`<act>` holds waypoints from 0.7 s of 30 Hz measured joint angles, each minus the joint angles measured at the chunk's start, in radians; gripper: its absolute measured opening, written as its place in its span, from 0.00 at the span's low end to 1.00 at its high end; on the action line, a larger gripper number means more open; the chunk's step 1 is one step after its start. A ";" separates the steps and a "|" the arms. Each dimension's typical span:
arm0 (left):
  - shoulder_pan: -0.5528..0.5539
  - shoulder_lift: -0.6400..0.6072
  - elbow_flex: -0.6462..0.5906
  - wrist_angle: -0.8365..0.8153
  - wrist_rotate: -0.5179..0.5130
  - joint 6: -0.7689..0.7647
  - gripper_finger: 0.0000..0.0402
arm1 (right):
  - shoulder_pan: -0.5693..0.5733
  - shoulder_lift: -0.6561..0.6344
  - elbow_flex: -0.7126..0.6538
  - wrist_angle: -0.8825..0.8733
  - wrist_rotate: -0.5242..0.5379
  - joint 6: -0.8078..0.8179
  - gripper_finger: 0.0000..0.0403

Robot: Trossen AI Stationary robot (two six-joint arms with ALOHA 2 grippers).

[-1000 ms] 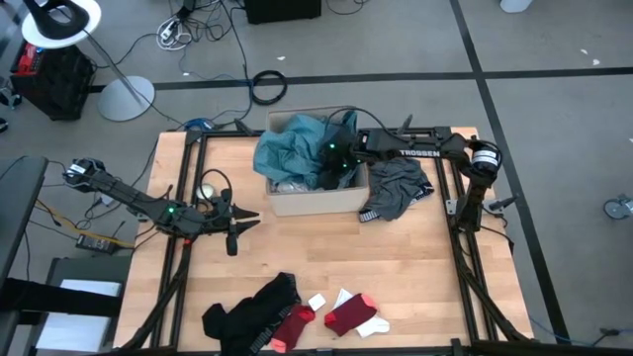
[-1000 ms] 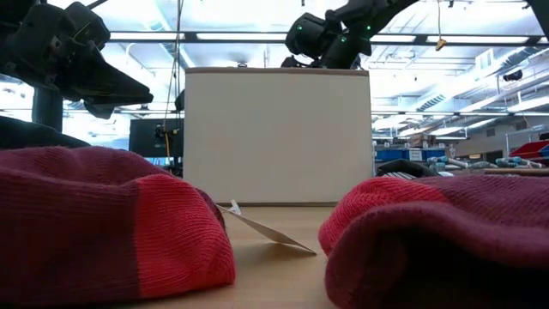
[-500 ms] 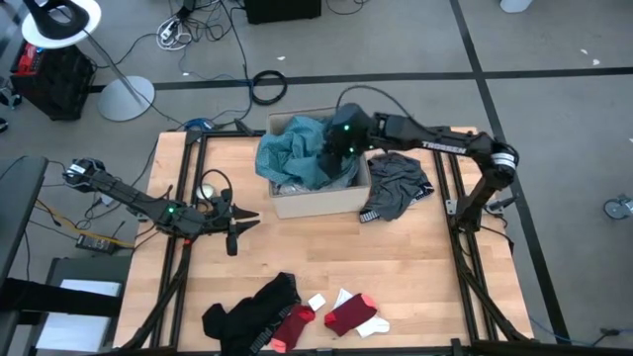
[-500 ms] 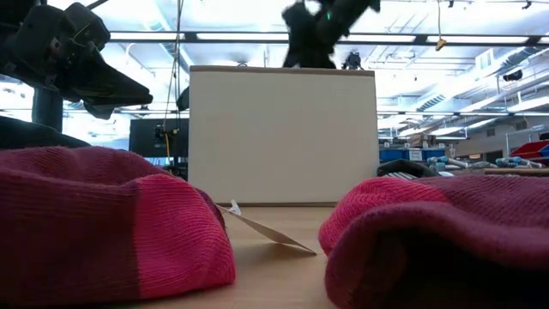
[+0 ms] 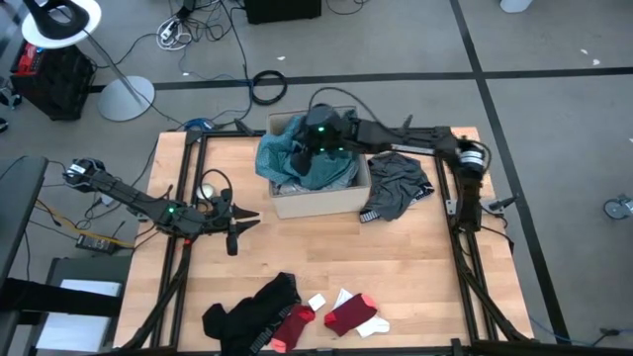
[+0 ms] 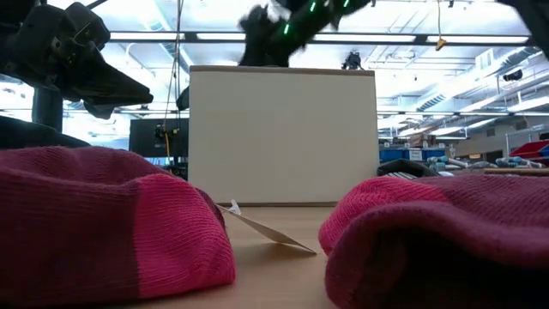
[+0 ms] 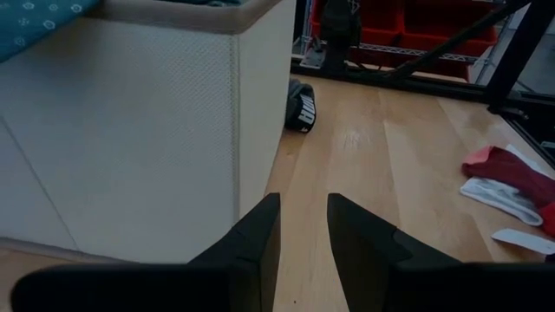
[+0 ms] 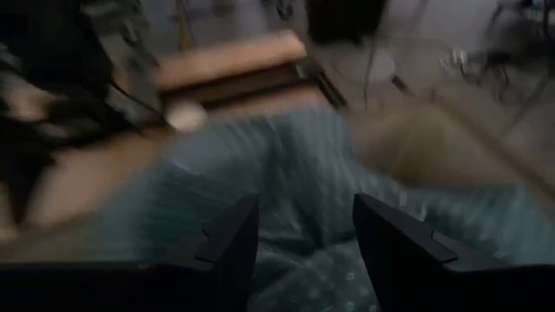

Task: Sort clothes
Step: Put the green shirt into the laundry organizer

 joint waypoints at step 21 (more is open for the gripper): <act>0.000 0.000 0.000 -0.008 -0.003 -0.003 0.26 | -0.056 0.117 -0.003 -0.196 -0.030 0.085 0.46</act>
